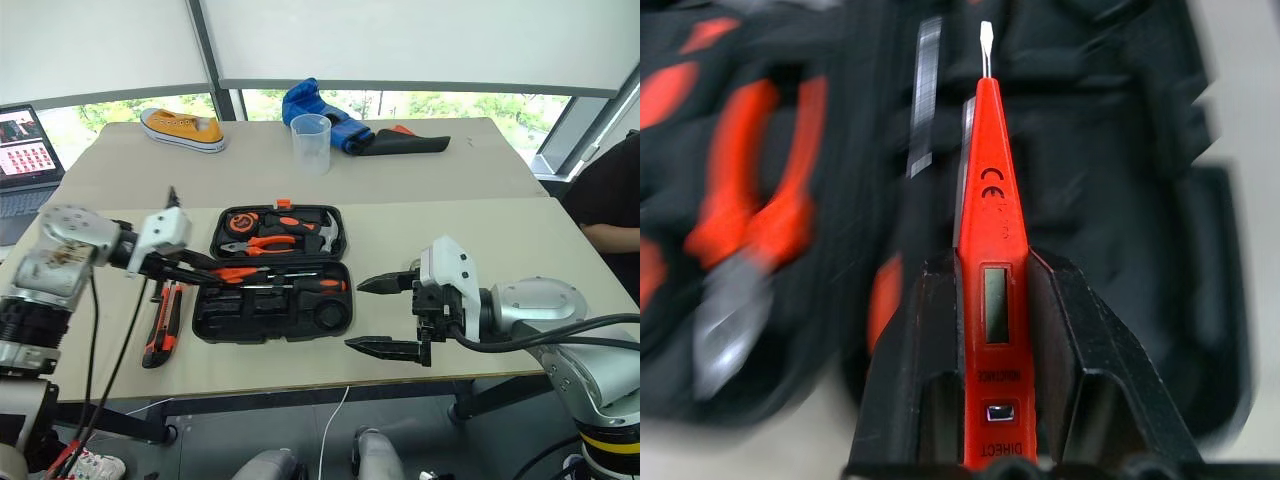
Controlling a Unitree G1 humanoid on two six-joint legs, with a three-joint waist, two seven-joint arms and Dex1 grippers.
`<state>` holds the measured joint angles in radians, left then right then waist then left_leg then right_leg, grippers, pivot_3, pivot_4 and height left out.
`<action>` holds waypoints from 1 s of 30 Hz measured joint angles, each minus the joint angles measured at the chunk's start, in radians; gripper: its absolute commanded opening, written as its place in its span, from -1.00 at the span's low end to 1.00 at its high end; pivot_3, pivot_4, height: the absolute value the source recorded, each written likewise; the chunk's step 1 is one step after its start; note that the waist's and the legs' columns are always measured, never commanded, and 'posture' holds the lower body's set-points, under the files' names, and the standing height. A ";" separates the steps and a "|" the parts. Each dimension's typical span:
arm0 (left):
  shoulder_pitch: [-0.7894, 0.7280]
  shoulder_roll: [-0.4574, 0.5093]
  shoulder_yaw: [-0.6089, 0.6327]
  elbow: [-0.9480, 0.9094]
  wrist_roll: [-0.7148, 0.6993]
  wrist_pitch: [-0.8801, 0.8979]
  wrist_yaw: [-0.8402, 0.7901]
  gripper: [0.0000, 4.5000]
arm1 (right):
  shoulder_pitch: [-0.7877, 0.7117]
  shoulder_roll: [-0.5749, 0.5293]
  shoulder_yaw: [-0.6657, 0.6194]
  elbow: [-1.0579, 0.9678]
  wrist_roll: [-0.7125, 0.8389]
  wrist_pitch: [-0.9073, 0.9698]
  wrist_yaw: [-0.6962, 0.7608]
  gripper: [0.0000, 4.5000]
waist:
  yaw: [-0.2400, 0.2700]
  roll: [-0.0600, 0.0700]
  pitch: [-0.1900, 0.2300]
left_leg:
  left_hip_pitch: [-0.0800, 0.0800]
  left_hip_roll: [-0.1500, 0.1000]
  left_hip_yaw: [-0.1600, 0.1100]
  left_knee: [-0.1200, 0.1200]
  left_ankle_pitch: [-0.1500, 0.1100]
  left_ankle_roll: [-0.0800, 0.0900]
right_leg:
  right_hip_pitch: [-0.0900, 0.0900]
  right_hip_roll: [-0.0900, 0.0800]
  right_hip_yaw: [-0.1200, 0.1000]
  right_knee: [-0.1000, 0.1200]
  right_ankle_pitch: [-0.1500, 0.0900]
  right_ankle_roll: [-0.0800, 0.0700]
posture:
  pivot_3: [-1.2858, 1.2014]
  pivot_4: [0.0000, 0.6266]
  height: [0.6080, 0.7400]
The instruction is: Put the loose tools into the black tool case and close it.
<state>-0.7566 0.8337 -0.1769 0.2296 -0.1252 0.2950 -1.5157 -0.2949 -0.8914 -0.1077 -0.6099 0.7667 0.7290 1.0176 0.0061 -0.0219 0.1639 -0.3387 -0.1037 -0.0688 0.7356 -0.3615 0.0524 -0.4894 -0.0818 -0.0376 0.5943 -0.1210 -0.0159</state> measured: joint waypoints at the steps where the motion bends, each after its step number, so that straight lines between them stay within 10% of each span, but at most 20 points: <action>1: 0.000 -0.002 -0.005 -0.012 0.002 0.004 0.001 -0.80 | 0.001 0.000 0.001 0.000 -0.001 0.000 -0.006 1.00 | 0.000 0.000 0.000 | 0.001 0.000 0.000 0.000 0.000 0.000 | 0.000 0.000 0.000 0.000 0.000 0.000 | 0.03 -0.52 0.75; 30: -0.028 -0.086 -0.111 0.159 0.127 -0.123 0.040 -0.80 | 0.010 0.033 0.017 -0.002 -0.038 -0.030 -0.097 1.00 | 0.006 0.000 0.000 | 0.001 0.000 0.001 0.001 0.000 0.000 | 0.001 -0.001 0.000 0.000 0.000 0.000 | 0.03 -0.52 0.75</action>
<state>-0.7848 0.7480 -0.2882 0.3886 0.0017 0.1725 -1.4755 -0.2847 -0.8580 -0.0909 -0.6116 0.7286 0.6988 0.9208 0.0125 -0.0219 0.1639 -0.3377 -0.1039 -0.0681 0.7366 -0.3616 0.0526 -0.4882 -0.0823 -0.0374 0.5945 -0.1210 -0.0159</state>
